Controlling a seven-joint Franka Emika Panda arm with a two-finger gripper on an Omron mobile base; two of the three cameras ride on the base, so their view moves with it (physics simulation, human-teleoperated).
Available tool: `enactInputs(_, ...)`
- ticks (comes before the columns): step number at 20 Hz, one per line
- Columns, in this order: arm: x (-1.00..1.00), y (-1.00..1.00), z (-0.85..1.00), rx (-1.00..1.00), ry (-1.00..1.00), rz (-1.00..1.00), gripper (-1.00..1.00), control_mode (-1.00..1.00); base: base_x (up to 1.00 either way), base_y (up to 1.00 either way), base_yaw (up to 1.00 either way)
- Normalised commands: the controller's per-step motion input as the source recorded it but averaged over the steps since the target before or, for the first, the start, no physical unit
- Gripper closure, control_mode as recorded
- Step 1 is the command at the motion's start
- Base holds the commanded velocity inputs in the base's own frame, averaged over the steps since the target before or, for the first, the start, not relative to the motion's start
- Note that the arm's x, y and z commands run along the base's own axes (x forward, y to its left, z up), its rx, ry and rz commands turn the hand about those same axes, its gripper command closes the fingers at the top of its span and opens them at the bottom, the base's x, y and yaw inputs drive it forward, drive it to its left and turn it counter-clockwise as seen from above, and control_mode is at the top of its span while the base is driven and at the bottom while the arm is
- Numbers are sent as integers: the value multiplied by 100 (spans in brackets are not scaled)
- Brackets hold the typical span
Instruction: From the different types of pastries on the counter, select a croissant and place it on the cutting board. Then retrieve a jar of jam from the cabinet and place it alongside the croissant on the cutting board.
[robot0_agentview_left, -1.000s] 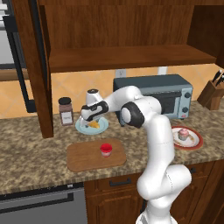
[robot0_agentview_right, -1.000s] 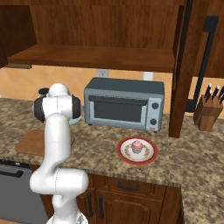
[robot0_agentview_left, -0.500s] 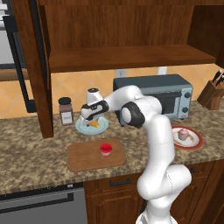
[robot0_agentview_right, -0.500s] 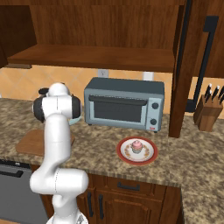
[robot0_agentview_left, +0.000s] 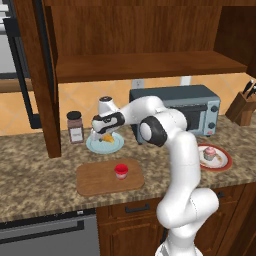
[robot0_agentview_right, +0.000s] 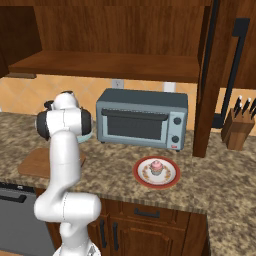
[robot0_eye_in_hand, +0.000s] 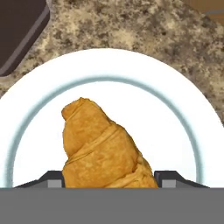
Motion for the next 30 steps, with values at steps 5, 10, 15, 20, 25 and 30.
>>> enactInputs(5,0,0,42,0,0,0,100,-100,0,0,0)
enactInputs(10,-7,0,10,0,0,0,100,-100,0,0,0)
enactInputs(15,-73,0,9,0,-1,1,100,-100,0,0,0)
enactInputs(20,-75,4,19,0,0,3,100,-100,0,0,0)
enactInputs(25,-80,0,0,0,-1,0,100,-100,0,0,0)
enactInputs(30,-87,2,26,1,-6,0,100,-100,0,0,0)
